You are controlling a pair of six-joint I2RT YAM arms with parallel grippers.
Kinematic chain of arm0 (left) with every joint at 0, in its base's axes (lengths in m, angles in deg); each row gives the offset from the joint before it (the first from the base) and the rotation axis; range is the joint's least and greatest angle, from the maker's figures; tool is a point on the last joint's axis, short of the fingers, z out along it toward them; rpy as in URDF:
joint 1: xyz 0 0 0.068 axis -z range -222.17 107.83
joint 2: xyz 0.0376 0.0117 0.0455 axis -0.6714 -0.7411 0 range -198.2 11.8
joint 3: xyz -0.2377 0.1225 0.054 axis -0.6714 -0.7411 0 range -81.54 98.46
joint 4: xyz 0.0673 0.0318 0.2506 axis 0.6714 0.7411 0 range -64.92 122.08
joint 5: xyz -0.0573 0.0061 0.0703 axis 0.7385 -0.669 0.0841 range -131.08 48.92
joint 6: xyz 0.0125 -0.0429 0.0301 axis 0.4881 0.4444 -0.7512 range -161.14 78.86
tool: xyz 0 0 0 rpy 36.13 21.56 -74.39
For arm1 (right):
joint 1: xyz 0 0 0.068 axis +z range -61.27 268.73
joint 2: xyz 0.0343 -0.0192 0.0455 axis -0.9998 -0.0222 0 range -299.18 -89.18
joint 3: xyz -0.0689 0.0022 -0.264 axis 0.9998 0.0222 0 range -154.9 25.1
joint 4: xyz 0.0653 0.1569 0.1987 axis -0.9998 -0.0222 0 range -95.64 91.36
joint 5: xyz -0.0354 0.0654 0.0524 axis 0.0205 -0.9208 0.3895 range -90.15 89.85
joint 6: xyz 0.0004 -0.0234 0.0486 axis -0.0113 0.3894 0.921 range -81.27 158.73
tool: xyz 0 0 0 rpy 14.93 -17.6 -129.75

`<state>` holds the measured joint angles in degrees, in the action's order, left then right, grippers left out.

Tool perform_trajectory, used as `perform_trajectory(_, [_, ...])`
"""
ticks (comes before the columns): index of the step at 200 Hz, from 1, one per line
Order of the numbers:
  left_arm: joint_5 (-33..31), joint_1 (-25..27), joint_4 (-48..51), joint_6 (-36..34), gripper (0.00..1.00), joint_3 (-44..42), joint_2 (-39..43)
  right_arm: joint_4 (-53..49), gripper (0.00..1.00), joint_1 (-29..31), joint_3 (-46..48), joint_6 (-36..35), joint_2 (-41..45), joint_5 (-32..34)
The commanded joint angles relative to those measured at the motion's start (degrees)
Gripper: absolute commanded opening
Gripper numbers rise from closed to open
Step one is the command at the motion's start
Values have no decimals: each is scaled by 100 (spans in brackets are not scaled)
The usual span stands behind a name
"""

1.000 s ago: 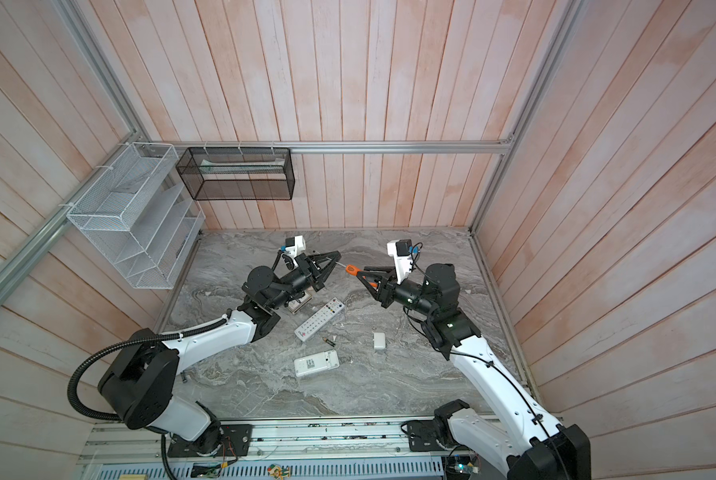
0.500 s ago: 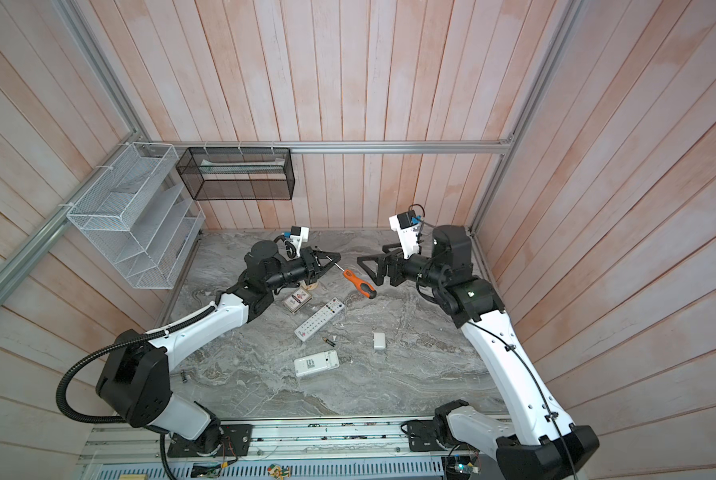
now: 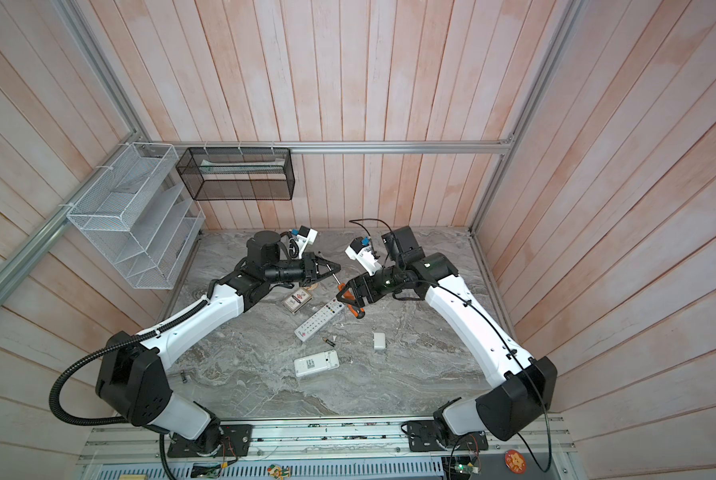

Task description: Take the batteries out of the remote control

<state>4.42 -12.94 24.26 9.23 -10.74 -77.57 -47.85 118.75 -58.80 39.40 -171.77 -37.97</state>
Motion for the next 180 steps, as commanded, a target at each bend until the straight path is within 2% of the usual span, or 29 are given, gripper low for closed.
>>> perform_trajectory(1, [131,-28,-32,-128,0,-55,146,3,74,124,-30,-79,-303,-283])
perform_trajectory(29, [104,-38,-165,-29,0,-176,208,-47,54,138,-47,-172,-484,-288])
perform_trajectory(66, [126,-32,-253,39,0,-212,159,255,25,138,109,39,-419,-161])
perform_trajectory(105, [20,-32,-113,-62,0,-137,111,551,13,123,387,243,-218,-6])
perform_trajectory(129, [2,-45,-90,-95,34,-133,102,721,10,22,608,396,-63,161])
perform_trajectory(138, [-32,-65,-25,-151,50,-128,105,780,9,-52,686,458,-5,248])
perform_trajectory(149, [-62,-107,73,-230,78,-128,158,840,8,-199,810,519,53,345])
perform_trajectory(152, [-67,-121,85,-256,94,-128,185,852,8,-253,853,528,70,369])
perform_trajectory(154, [-63,-138,100,-273,98,-135,194,859,8,-287,878,537,79,393])
perform_trajectory(180, [-40,-416,371,-563,100,-275,471,965,8,-796,1275,529,88,706])
